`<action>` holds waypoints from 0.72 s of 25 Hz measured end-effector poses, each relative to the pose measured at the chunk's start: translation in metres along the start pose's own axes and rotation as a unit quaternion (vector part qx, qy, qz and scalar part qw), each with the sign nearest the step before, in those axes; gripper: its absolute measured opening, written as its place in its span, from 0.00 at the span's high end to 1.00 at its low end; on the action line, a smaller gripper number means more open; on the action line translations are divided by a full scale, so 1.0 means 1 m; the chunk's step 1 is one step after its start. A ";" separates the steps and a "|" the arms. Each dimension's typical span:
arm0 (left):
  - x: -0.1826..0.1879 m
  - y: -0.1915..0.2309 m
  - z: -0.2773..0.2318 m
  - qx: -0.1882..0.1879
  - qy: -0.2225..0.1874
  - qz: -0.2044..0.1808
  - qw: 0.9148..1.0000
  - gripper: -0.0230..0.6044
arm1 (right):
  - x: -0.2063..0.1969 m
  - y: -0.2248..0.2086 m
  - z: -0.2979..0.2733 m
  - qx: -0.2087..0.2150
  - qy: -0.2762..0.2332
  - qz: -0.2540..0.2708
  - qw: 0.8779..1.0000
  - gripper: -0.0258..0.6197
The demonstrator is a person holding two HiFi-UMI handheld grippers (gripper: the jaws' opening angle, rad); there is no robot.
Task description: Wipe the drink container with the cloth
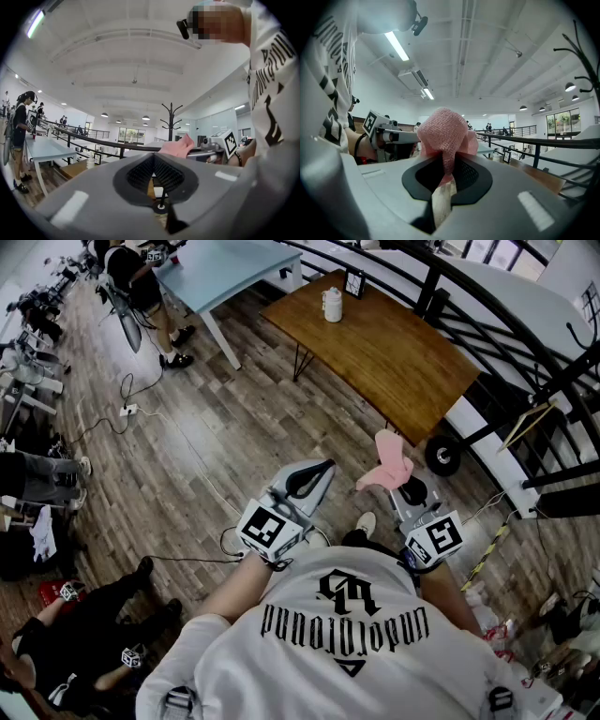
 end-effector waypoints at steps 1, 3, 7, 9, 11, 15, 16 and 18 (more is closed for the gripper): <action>-0.001 0.002 -0.001 0.001 -0.001 0.003 1.000 0.89 | 0.000 0.000 -0.002 0.000 0.000 -0.002 1.000 0.91; -0.002 0.005 -0.005 0.000 -0.002 0.005 1.000 0.89 | 0.001 -0.003 -0.005 -0.001 -0.001 -0.007 1.000 0.91; -0.008 0.008 -0.023 -0.008 0.006 0.009 1.000 0.89 | 0.002 -0.017 -0.009 -0.001 -0.007 -0.009 1.000 0.91; -0.012 0.009 -0.037 -0.010 0.006 0.011 1.000 0.89 | 0.003 -0.029 -0.010 0.001 -0.008 -0.003 1.000 0.91; -0.014 0.011 -0.053 -0.010 0.003 0.009 1.000 0.89 | 0.005 -0.043 -0.009 0.005 -0.015 0.003 1.000 0.91; -0.015 0.017 -0.091 -0.002 -0.002 0.004 1.000 0.89 | 0.012 -0.082 -0.008 0.008 -0.032 0.008 0.999 0.91; -0.017 0.018 -0.100 0.002 -0.003 0.004 1.000 0.89 | 0.013 -0.092 -0.007 0.008 -0.031 0.009 0.999 0.91; -0.021 0.018 -0.117 0.009 -0.004 0.004 1.000 0.89 | 0.013 -0.113 -0.007 0.010 -0.029 0.008 1.000 0.91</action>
Point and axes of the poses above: the fingertips, and each gripper's own axes: z backward along the fingers, y to its left, x out of its top, the point moved 10 cm from there along z, backward along the fingers, and after that the axes turned 13 degrees about -y, right-handed, at the moved point
